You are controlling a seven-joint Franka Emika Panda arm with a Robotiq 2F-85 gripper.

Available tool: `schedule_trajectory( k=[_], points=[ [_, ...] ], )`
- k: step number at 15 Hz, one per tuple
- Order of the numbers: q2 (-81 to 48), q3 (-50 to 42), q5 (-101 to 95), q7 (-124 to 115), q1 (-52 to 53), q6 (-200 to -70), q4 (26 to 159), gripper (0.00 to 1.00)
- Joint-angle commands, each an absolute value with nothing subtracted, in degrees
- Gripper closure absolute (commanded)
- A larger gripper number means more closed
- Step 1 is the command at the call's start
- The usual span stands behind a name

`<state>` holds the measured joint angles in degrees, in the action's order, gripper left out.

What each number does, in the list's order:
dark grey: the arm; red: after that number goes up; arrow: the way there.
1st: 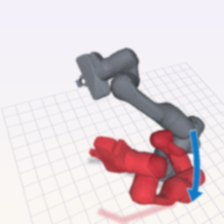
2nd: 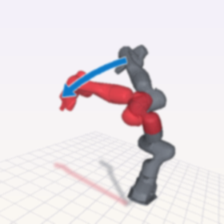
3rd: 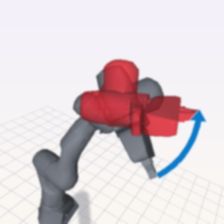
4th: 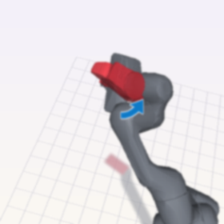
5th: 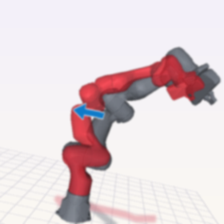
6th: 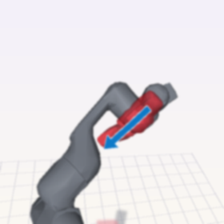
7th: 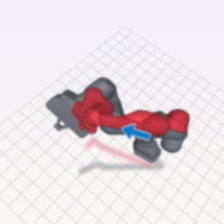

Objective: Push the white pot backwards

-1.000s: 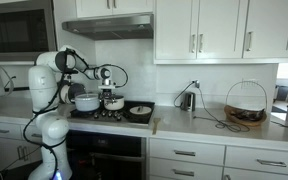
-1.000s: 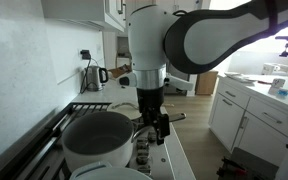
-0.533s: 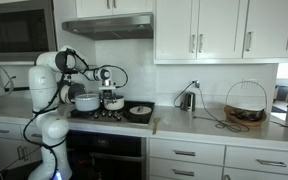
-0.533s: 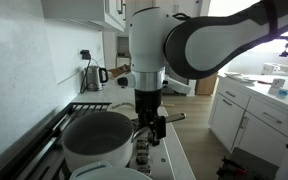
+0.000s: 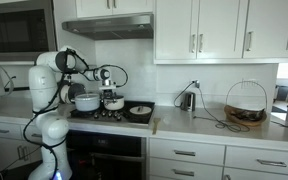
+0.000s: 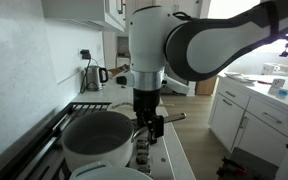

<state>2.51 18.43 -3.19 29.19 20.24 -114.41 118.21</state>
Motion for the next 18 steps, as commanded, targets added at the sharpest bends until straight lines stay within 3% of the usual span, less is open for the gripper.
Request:
schedule_trajectory(
  k=[1, 8, 9, 11, 14, 15, 16, 18],
  points=[
    [2.55, 18.81, -5.47, 29.34, 20.14, -115.27, 117.94, 0.27],
    [2.31, 18.87, -8.51, 28.91, 20.09, -115.91, 117.20, 0.78],
    [2.30, 18.87, -8.76, 28.78, 20.09, -115.84, 117.10, 0.77],
    [2.19, 18.89, -9.20, 28.65, 20.07, -115.84, 117.10, 0.42],
    [2.10, 18.98, -9.39, 28.69, 20.16, -115.75, 116.91, 0.30],
    [2.02, 19.02, -9.33, 28.68, 20.18, -115.71, 116.75, 0.31],
    [2.03, 19.08, -9.44, 28.62, 20.17, -115.78, 116.73, 0.58],
    [1.95, 19.15, -9.50, 28.59, 20.15, -115.77, 116.63, 0.62]
  ],
)
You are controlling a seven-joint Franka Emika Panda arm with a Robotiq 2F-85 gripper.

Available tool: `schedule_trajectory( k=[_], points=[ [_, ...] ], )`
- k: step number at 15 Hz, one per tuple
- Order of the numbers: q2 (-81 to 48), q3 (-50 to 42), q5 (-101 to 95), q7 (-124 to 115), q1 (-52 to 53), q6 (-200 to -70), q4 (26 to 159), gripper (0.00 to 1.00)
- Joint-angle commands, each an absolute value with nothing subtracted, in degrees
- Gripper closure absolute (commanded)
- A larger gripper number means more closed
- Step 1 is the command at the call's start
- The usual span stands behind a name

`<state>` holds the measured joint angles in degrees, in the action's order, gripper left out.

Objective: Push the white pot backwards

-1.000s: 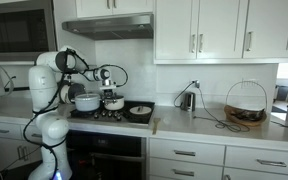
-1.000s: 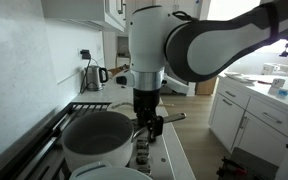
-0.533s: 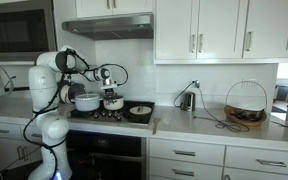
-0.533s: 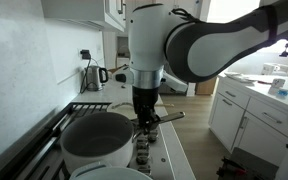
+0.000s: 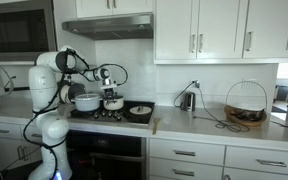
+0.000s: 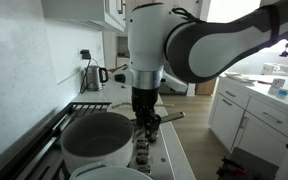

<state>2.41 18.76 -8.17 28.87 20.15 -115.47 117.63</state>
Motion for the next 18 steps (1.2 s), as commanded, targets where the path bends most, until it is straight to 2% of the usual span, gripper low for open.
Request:
schedule_trajectory(
  k=[1, 3, 5, 18],
  points=[
    [1.89, 19.15, -9.53, 28.52, 20.14, -115.71, 116.57, 0.68],
    [1.84, 19.10, -9.77, 28.52, 20.05, -115.65, 116.38, 0.84],
    [1.75, 19.04, -9.95, 28.34, 19.99, -115.72, 116.25, 0.90],
    [-5.25, 18.88, -15.90, 15.54, 19.94, -114.53, 108.11, 0.90]
  ],
)
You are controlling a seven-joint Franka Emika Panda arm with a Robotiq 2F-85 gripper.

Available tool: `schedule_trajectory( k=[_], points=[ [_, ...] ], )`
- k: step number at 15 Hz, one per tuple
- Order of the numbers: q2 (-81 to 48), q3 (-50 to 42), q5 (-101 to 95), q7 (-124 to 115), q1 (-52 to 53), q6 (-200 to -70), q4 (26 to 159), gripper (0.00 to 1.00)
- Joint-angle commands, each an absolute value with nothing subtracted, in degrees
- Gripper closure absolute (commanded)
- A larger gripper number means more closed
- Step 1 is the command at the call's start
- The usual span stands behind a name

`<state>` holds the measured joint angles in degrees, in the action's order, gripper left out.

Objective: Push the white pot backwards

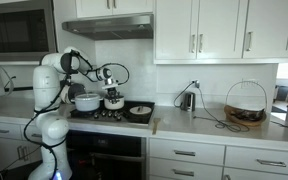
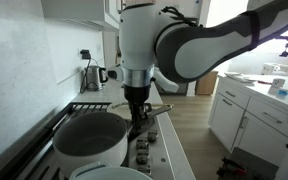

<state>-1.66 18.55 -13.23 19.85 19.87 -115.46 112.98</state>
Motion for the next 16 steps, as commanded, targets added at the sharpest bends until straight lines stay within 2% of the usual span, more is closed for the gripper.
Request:
schedule_trajectory(
  k=[1, 16],
  points=[
    [-5.96, 18.89, -16.29, 14.61, 20.08, -114.36, 107.27, 0.90],
    [-14.21, 18.29, -21.18, 1.60, 23.14, -110.03, 97.52, 0.90]
  ],
)
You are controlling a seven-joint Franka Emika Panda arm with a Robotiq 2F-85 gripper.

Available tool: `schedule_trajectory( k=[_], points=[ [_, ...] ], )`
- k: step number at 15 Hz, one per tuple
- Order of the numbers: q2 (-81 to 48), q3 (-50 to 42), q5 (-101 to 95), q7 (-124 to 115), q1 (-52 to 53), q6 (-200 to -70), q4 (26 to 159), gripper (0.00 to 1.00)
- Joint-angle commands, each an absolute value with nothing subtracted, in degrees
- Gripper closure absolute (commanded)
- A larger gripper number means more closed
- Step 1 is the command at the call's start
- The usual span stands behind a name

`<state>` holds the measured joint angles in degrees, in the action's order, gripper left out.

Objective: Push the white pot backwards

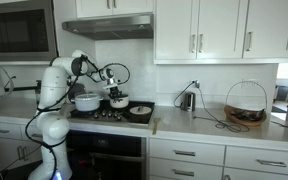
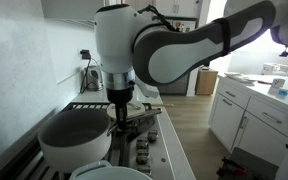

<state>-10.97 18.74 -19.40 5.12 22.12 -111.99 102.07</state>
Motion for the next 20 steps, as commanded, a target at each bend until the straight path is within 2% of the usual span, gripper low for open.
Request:
schedule_trajectory(
  k=[1, 20],
  points=[
    [-14.70, 18.22, -21.08, 1.34, 23.29, -109.43, 96.72, 0.90],
    [-21.20, 17.50, -19.26, -0.84, 25.71, -103.11, 85.59, 0.90]
  ],
)
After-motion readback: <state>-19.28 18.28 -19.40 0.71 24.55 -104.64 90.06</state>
